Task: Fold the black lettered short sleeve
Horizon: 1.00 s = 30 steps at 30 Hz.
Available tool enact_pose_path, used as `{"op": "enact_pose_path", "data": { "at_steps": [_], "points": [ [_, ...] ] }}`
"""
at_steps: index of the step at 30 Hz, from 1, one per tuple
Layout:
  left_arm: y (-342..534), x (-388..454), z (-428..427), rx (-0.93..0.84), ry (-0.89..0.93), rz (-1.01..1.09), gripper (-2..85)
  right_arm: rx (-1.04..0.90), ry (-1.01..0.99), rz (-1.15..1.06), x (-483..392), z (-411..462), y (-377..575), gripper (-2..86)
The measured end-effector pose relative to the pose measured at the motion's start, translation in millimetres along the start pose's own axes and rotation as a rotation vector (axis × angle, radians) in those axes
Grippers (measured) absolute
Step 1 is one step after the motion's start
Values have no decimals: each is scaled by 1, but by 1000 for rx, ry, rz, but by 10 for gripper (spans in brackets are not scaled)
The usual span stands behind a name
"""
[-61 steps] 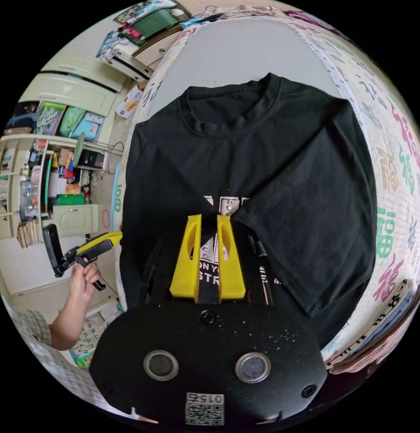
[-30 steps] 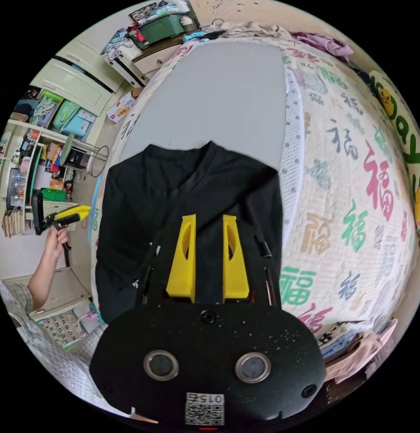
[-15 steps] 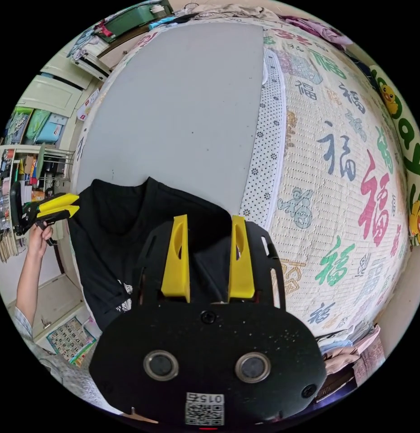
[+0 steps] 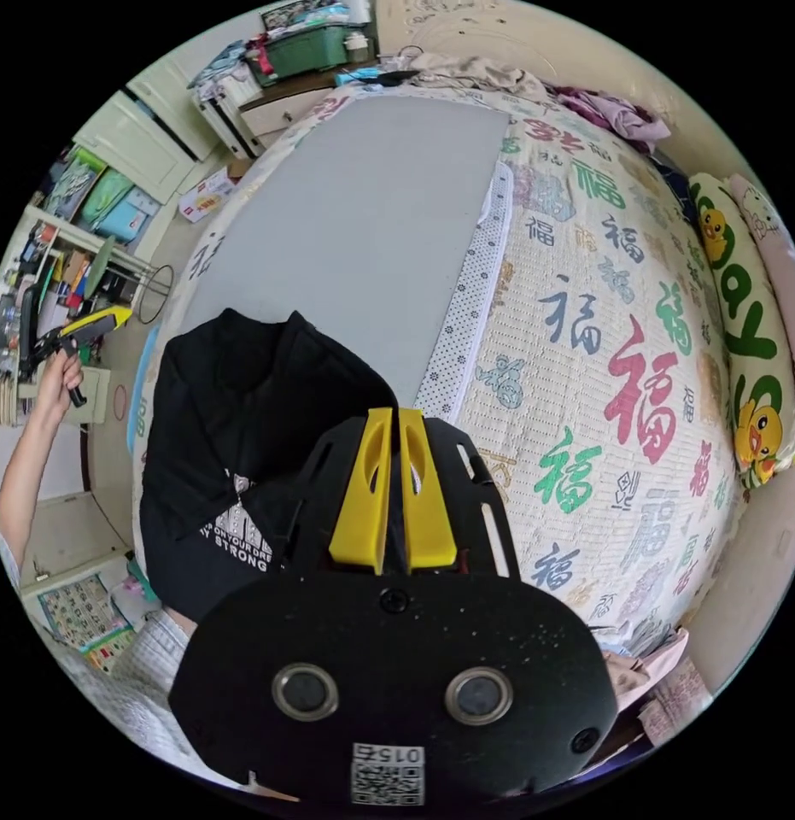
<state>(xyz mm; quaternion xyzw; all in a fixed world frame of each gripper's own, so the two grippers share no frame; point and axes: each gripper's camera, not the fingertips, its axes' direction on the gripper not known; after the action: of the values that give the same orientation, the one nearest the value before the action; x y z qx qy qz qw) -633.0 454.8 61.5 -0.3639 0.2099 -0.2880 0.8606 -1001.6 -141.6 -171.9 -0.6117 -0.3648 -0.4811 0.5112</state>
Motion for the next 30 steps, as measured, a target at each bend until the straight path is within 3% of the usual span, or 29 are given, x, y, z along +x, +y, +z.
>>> {"op": "enact_pose_path", "data": {
  "at_steps": [4, 11, 19, 24, 27, 30],
  "points": [
    [-5, 8, 33, -101, 84, -72, 72, -15, -6, 42, 3, 34, 12, -8],
    [-10, 44, 95, -238, -86, -13, 107, -12, 10, 58, 8, 97, 24, -8],
    [-19, 48, 73, -154, -141, -101, 109, -7, -48, 59, 30, 147, 42, -7],
    [-23, 57, 73, -231, -140, -97, 97, -15, -28, 44, 32, 182, 52, -7],
    [-19, 72, 65, -255, -206, -50, 50, -10, -30, 54, 36, 203, 65, -7],
    [-12, 78, 44, -233, -140, -60, 22, 13, -66, 82, 46, 216, 86, -7]
  ]
}}
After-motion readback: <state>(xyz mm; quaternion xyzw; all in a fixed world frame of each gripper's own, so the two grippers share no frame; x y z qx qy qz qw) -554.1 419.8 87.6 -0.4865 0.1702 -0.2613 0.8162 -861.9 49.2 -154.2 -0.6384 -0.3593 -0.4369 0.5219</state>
